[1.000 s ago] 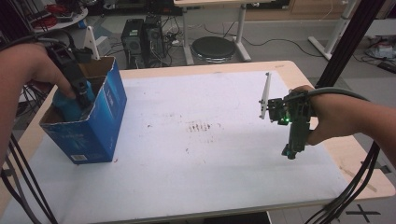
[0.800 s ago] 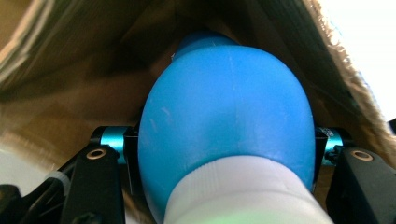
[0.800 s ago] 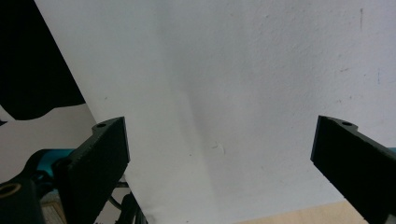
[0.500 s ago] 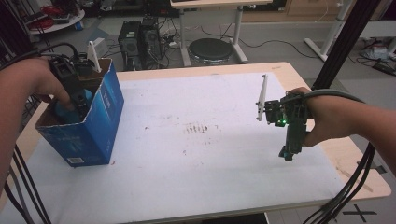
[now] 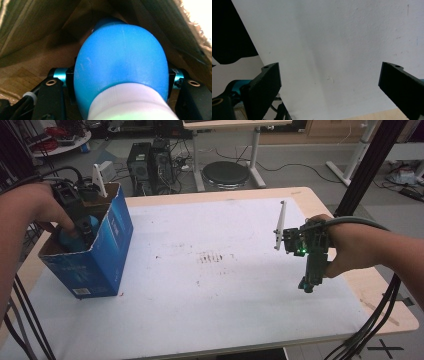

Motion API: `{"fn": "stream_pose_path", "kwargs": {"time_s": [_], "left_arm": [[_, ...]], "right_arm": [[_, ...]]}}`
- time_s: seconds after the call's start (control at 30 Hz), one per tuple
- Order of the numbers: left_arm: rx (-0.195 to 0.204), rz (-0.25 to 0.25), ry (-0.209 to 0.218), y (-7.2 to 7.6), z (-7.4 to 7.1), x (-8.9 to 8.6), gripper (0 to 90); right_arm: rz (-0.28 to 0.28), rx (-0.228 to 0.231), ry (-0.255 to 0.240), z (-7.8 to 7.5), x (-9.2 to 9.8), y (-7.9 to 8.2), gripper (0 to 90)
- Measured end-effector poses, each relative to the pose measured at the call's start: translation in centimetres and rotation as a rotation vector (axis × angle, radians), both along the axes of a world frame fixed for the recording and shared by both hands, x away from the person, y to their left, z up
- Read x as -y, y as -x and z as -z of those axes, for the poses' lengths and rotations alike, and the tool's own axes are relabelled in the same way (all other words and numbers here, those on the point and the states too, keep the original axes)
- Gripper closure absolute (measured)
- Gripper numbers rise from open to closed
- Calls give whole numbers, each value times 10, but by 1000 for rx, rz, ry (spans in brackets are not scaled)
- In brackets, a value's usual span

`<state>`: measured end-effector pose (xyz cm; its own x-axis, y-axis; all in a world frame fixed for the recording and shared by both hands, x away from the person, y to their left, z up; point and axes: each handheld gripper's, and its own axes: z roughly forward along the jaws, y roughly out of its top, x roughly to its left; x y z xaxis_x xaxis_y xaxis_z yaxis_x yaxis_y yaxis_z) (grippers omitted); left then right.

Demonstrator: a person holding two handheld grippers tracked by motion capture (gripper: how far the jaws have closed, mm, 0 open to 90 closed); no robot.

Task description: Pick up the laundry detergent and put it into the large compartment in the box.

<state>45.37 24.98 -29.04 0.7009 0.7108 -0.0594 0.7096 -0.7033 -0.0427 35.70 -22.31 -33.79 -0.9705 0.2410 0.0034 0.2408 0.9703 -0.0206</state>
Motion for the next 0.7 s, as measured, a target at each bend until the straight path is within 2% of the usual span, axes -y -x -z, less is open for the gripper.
{"fn": "stream_pose_path", "kwargs": {"time_s": [0.07,0.27,0.4,0.47,0.7], "left_arm": [[1,-1,10,0,-2,-1,375],[-4,-3,3,1,-6,-4,335],[8,-5,5,1,-9,-4,321],[4,-3,12,3,-13,-3,319],[14,0,25,6,-22,-4,311]], "right_arm": [[6,-1,-3,0,0,1,35],[6,2,-1,-1,1,0,35],[7,0,-1,-1,0,0,35],[-9,1,-11,-2,-1,0,35],[-2,4,-14,-3,-2,1,35]]}}
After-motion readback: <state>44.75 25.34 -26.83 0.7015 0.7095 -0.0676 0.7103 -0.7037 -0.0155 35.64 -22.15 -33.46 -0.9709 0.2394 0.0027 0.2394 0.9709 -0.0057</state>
